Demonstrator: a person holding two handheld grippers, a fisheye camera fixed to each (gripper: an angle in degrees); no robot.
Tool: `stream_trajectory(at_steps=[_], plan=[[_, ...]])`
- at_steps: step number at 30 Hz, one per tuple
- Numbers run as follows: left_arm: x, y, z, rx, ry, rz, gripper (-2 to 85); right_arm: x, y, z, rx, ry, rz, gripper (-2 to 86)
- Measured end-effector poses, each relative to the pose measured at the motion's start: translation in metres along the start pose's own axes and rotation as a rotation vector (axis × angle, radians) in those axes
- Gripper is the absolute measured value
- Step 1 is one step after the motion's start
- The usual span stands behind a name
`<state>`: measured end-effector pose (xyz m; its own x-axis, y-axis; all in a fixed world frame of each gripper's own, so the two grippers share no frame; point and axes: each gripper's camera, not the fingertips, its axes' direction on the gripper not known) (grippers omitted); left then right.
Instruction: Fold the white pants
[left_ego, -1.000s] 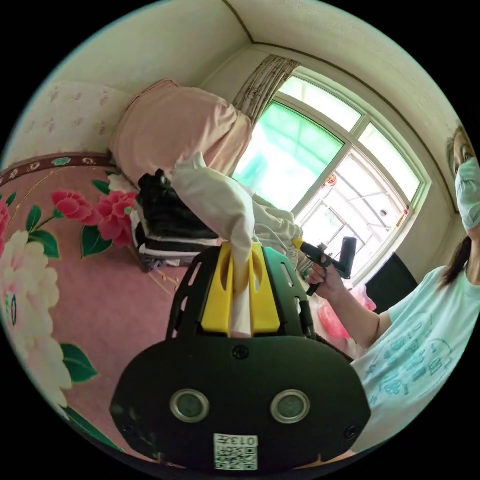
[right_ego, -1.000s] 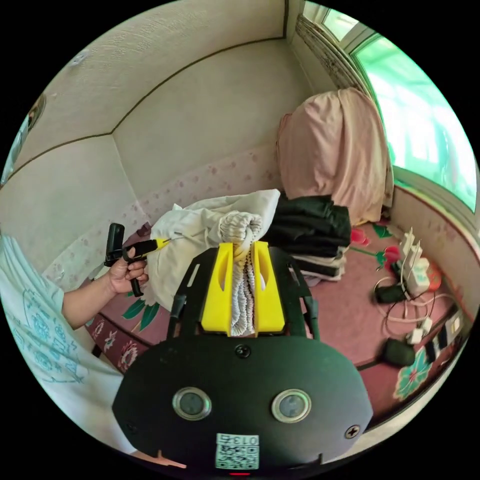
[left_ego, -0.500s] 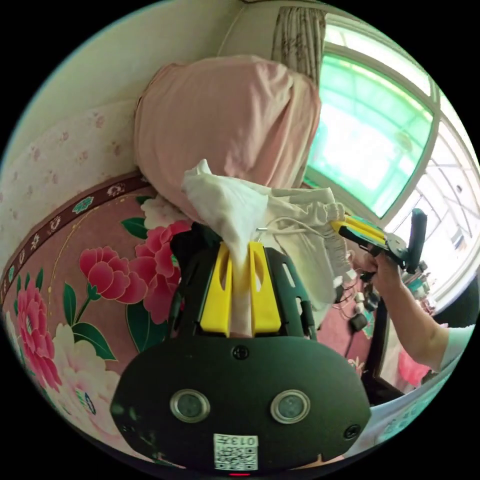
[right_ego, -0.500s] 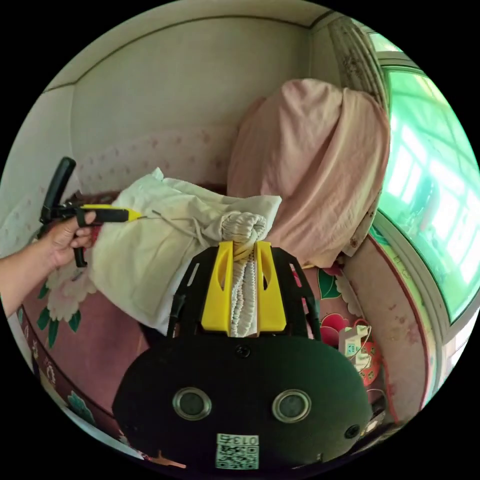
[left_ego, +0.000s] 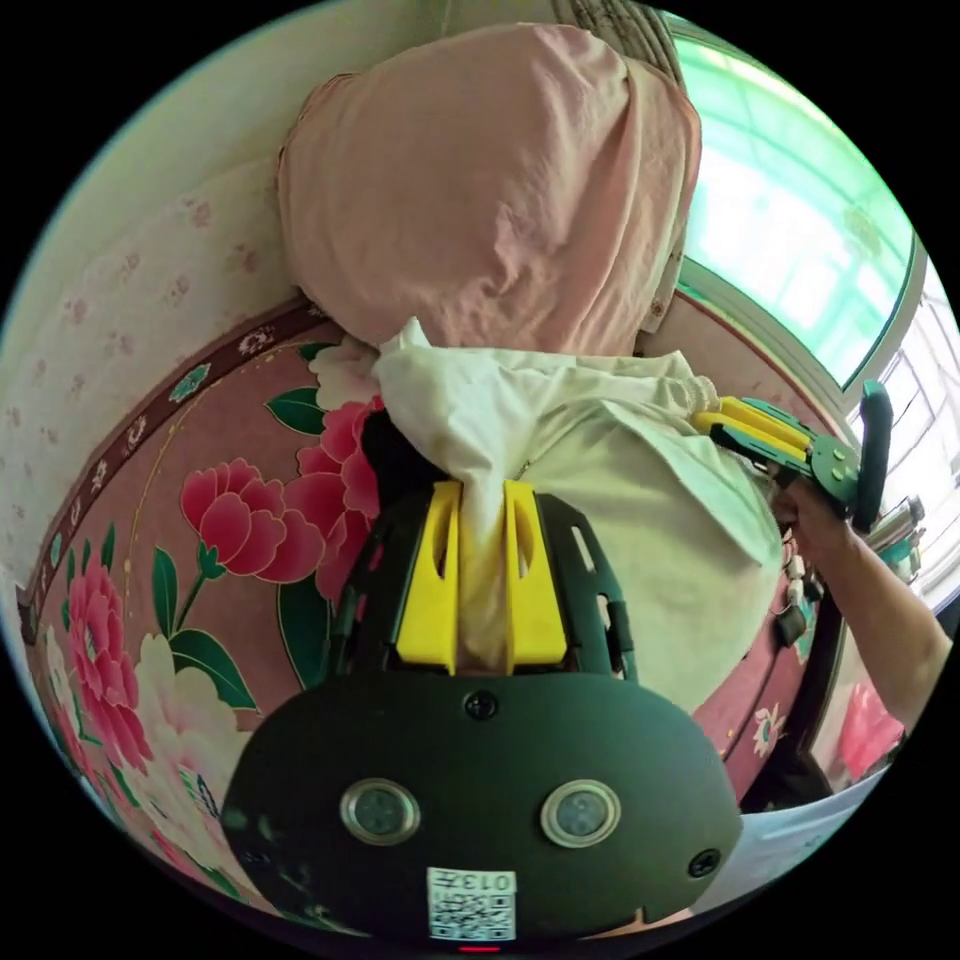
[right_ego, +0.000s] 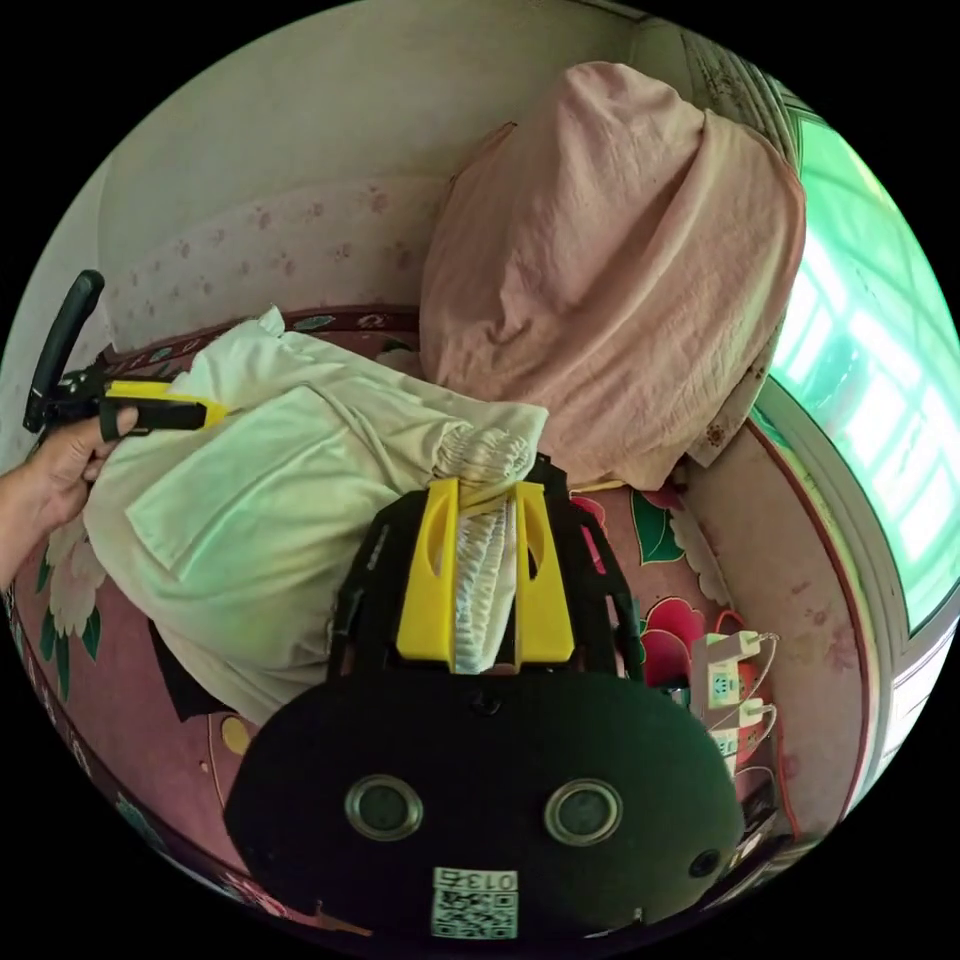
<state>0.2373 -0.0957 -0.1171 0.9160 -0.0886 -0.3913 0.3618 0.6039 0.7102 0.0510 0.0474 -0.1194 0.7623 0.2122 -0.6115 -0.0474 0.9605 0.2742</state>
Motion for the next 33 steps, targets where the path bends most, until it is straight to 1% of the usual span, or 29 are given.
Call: stream_trajectory(at_steps=[1, 2, 3, 4, 5, 6, 8, 9, 11, 12, 14, 17, 19, 21, 24, 27, 29, 30, 32, 33], plan=[[0.001, 0.005, -0.017, 0.051, -0.007, -0.016, 7.7, 0.003, -0.001, -0.021, 0.012, 0.013, -0.006, 9.0], [0.001, 0.017, -0.04, 0.13, -0.051, -0.029, 8.1, 0.006, 0.003, -0.052, 0.05, 0.06, -0.006, 9.6], [0.0, 0.026, -0.052, 0.174, -0.086, -0.046, 8.3, 0.008, 0.009, -0.071, 0.098, 0.082, 0.003, 9.9], [-0.003, 0.049, -0.075, 0.254, -0.167, -0.096, 11.4, 0.01, 0.027, -0.113, 0.214, 0.12, 0.036, 10.4], [-0.004, 0.075, -0.094, 0.301, -0.21, -0.134, 13.3, 0.008, 0.051, -0.152, 0.3, 0.129, 0.059, 10.8], [-0.002, 0.09, -0.101, 0.31, -0.21, -0.132, 13.7, 0.004, 0.065, -0.17, 0.33, 0.123, 0.063, 10.9], [0.02, 0.157, -0.116, 0.273, -0.164, -0.045, 13.8, -0.024, 0.128, -0.225, 0.402, 0.095, 0.035, 11.0], [0.028, 0.176, -0.116, 0.254, -0.161, -0.023, 13.3, -0.033, 0.145, -0.235, 0.404, 0.087, 0.025, 10.9], [0.066, 0.261, -0.119, 0.191, -0.136, 0.067, 9.5, -0.078, 0.21, -0.266, 0.363, 0.038, -0.004, 10.2], [0.076, 0.283, -0.119, 0.177, -0.13, 0.087, 8.2, -0.091, 0.226, -0.273, 0.353, 0.031, -0.021, 10.0], [0.111, 0.362, -0.124, 0.13, -0.12, 0.095, 3.0, -0.142, 0.28, -0.301, 0.289, 0.03, -0.012, 8.5], [0.147, 0.433, -0.137, 0.072, -0.137, 0.068, 0.6, -0.198, 0.32, -0.337, 0.235, -0.017, -0.015, 5.3], [0.162, 0.458, -0.144, 0.053, -0.119, 0.1, 0.2, -0.23, 0.331, -0.356, 0.238, -0.005, -0.053, 2.1], [0.17, 0.472, -0.151, 0.037, -0.118, 0.137, 0.0, -0.254, 0.333, -0.373, 0.249, -0.012, -0.104, 1.0], [0.172, 0.48, -0.168, 0.103, -0.053, 0.179, -0.2, -0.273, 0.323, -0.397, 0.241, -0.054, -0.136, 0.3], [0.178, 0.475, -0.19, 0.198, -0.116, 0.243, -0.2, -0.282, 0.316, -0.42, 0.244, -0.055, -0.202, 0.1], [0.181, 0.465, -0.217, 0.31, -0.157, 0.258, -0.1, -0.286, 0.321, -0.45, 0.364, 0.031, -0.234, 0.2], [0.182, 0.461, -0.224, 0.336, -0.171, 0.258, -0.1, -0.286, 0.322, -0.459, 0.401, 0.057, -0.243, 0.2], [0.189, 0.451, -0.256, 0.465, -0.238, 0.262, 0.2, -0.287, 0.329, -0.486, 0.53, 0.192, -0.289, 0.7], [0.191, 0.45, -0.263, 0.507, -0.255, 0.264, 0.3, -0.286, 0.331, -0.492, 0.558, 0.231, -0.289, 0.9]])
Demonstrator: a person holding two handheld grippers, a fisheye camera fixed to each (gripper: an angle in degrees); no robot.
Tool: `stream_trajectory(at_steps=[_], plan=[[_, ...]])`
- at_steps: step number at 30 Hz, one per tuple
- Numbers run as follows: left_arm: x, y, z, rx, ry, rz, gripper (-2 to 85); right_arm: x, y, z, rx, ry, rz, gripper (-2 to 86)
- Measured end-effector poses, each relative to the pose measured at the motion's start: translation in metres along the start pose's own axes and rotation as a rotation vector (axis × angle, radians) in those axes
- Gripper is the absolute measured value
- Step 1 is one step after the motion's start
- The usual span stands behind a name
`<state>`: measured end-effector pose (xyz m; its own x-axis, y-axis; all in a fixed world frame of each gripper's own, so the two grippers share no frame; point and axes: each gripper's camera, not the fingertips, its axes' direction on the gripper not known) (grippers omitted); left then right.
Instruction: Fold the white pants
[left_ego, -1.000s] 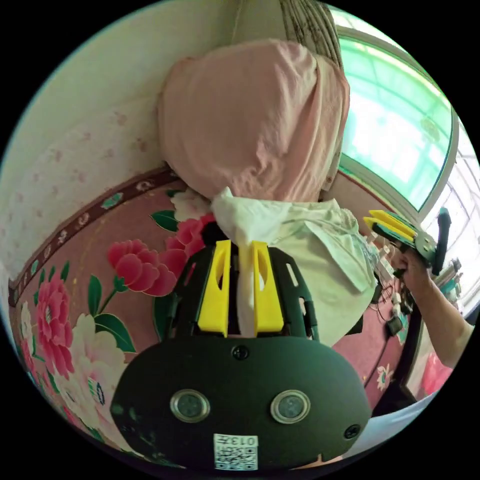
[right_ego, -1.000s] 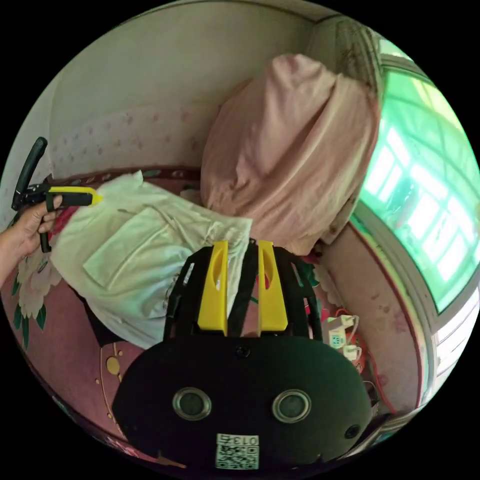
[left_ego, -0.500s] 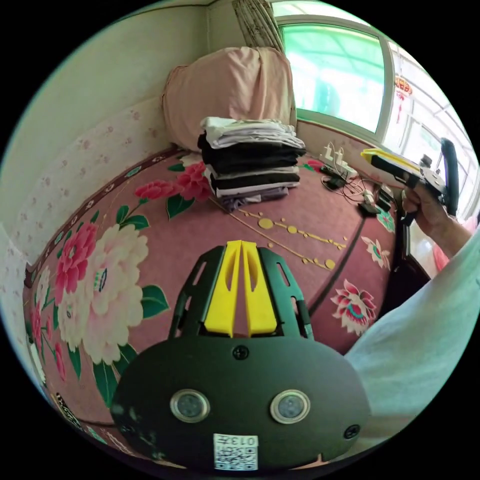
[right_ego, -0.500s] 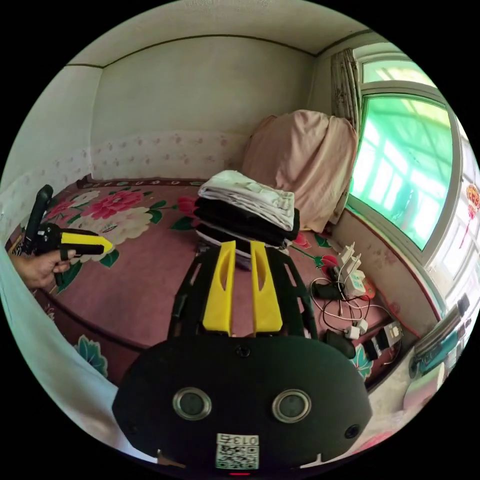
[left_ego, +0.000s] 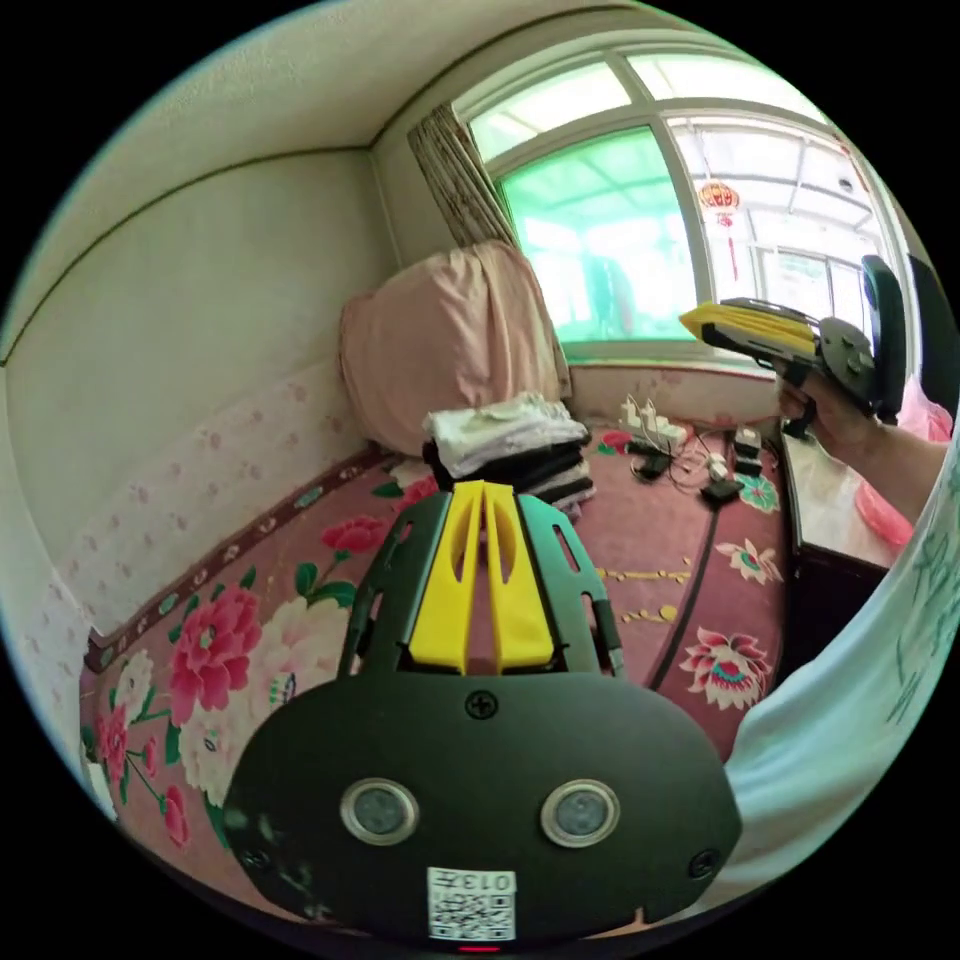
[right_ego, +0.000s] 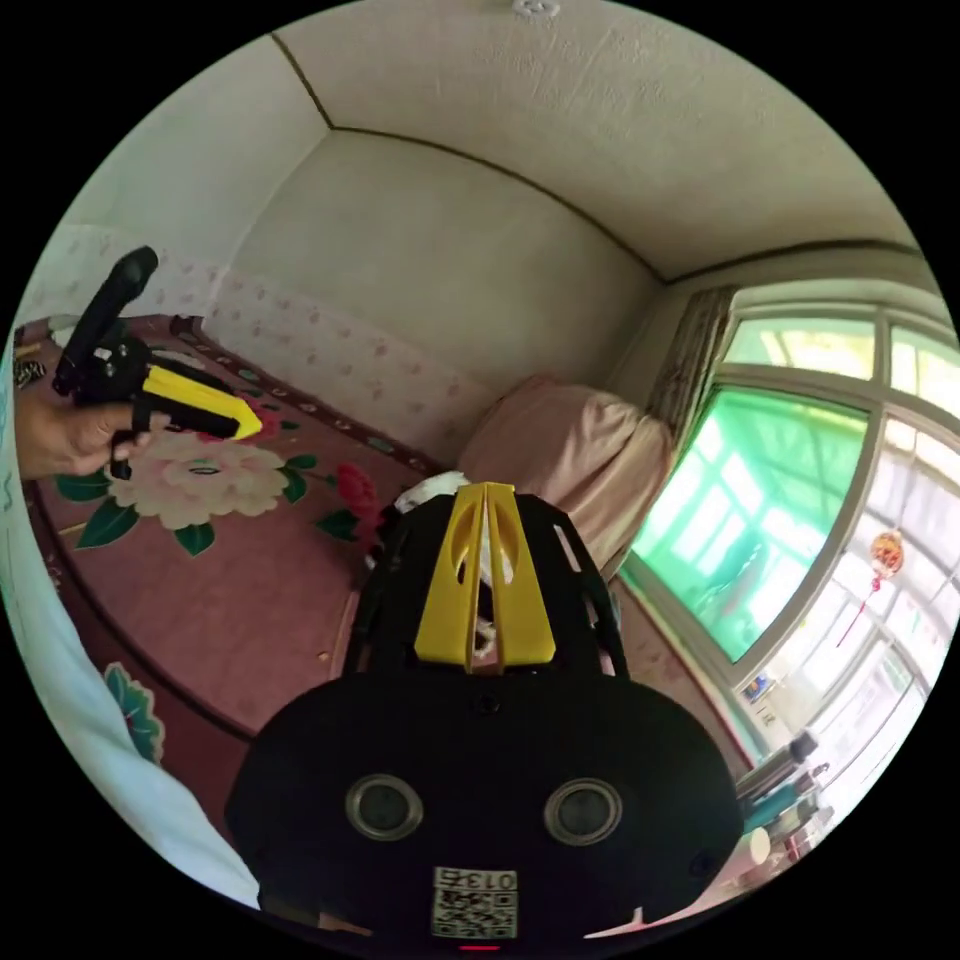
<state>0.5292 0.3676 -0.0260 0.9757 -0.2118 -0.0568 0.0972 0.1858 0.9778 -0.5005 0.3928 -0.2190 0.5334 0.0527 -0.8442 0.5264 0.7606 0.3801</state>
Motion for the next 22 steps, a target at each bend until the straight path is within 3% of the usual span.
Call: stream_trajectory(at_steps=[2, 6, 9, 12, 22], plan=[[0.0, -0.017, -0.02, 0.15, -0.048, 0.041, 1.2, 0.012, -0.002, -0.016, 0.083, 0.109, 0.001, 2.3], [0.003, -0.037, -0.011, 0.237, -0.025, 0.092, 6.2, 0.042, 0.011, -0.007, 0.111, 0.129, 0.095, 4.5], [0.009, -0.054, 0.027, 0.155, 0.03, 0.12, 8.2, 0.07, 0.035, 0.034, 0.02, 0.094, 0.169, 5.0], [0.015, -0.069, 0.074, 0.157, -0.048, 0.132, 8.7, 0.102, 0.069, 0.082, -0.024, 0.079, 0.259, 5.5], [0.073, -0.145, 0.328, -0.112, 0.074, 0.316, 13.5, 0.237, 0.254, 0.387, -0.294, -0.25, 0.721, 10.2]])
